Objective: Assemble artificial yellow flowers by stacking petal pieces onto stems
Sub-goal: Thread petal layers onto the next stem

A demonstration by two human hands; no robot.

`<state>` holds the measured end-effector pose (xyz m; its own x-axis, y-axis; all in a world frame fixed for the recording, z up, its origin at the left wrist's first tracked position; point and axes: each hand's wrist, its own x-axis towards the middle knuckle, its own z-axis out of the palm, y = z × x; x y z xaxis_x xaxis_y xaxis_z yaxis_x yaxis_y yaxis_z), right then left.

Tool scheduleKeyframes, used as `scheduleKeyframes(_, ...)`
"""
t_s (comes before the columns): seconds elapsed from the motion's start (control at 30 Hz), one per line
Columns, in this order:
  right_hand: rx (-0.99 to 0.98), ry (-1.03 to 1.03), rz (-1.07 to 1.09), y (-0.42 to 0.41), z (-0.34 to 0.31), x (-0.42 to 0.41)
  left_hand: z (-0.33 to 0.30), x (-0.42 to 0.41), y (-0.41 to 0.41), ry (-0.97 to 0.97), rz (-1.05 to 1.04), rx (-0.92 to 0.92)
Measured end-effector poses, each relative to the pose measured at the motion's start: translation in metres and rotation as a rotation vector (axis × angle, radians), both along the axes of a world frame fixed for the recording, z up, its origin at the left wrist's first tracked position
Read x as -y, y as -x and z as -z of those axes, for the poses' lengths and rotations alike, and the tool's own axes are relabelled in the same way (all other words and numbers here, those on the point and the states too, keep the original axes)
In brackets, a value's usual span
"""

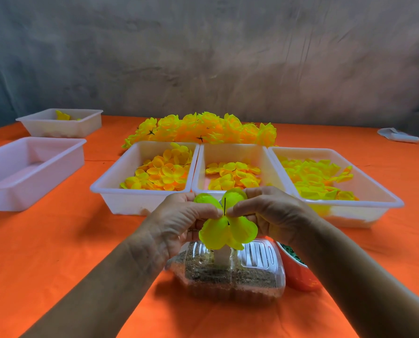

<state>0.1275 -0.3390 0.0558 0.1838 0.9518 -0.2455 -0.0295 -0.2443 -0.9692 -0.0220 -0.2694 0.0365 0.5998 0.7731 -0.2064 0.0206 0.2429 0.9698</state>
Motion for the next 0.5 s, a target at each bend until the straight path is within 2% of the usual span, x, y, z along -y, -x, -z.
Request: scheduleKeyframes(0.5, 0.098, 0.031, 0.009, 0.001, 0.0028, -0.0014, 0.0059, 0.0, -0.0015, -0.127, -0.019, -0.123)
